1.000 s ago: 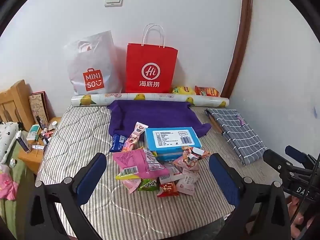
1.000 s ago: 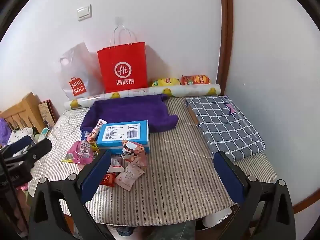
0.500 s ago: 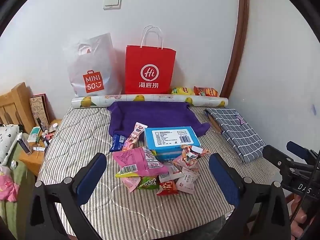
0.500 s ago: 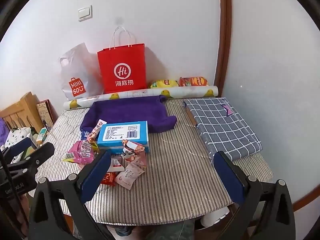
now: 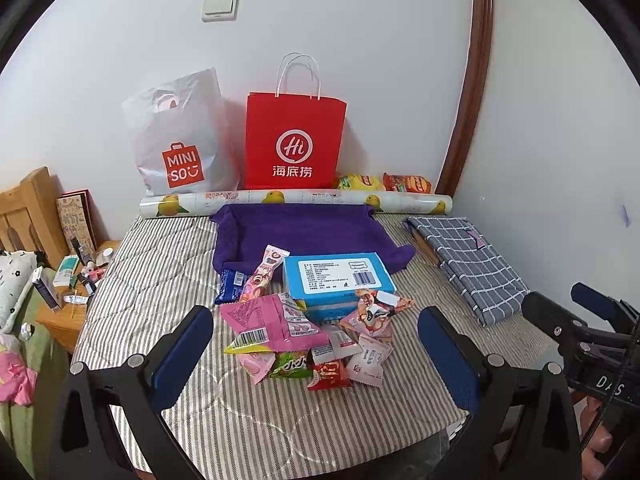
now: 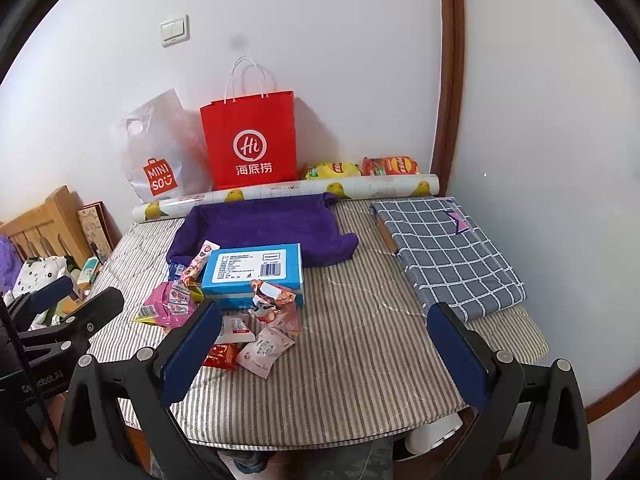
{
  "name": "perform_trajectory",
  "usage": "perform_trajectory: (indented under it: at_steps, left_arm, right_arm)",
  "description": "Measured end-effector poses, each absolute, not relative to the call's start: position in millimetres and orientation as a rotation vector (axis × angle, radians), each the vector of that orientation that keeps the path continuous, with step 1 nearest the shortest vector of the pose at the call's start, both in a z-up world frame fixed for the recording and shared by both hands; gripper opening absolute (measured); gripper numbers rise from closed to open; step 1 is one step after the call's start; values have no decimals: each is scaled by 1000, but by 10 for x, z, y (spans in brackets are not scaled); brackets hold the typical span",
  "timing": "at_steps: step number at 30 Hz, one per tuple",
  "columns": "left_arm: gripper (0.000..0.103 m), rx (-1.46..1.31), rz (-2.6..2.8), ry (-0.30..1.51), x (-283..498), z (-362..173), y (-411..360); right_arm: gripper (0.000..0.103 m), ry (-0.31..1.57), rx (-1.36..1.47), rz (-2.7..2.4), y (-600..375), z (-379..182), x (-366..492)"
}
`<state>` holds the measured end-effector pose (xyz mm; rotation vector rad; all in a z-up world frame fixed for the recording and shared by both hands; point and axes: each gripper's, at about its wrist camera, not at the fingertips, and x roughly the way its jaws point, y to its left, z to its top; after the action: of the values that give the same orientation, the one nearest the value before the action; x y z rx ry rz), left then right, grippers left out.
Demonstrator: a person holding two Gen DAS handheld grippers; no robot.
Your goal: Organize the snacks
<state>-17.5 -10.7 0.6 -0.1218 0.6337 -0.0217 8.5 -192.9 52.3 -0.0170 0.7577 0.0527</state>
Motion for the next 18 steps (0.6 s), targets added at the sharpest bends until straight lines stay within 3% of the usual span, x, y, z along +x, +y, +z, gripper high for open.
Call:
perform_trajectory:
  at_steps: [18]
  left_arm:
    - [103,-114,-25,637,-219,-12,-171]
  right_arm:
    - [101,750,0,64,-1933,528,42]
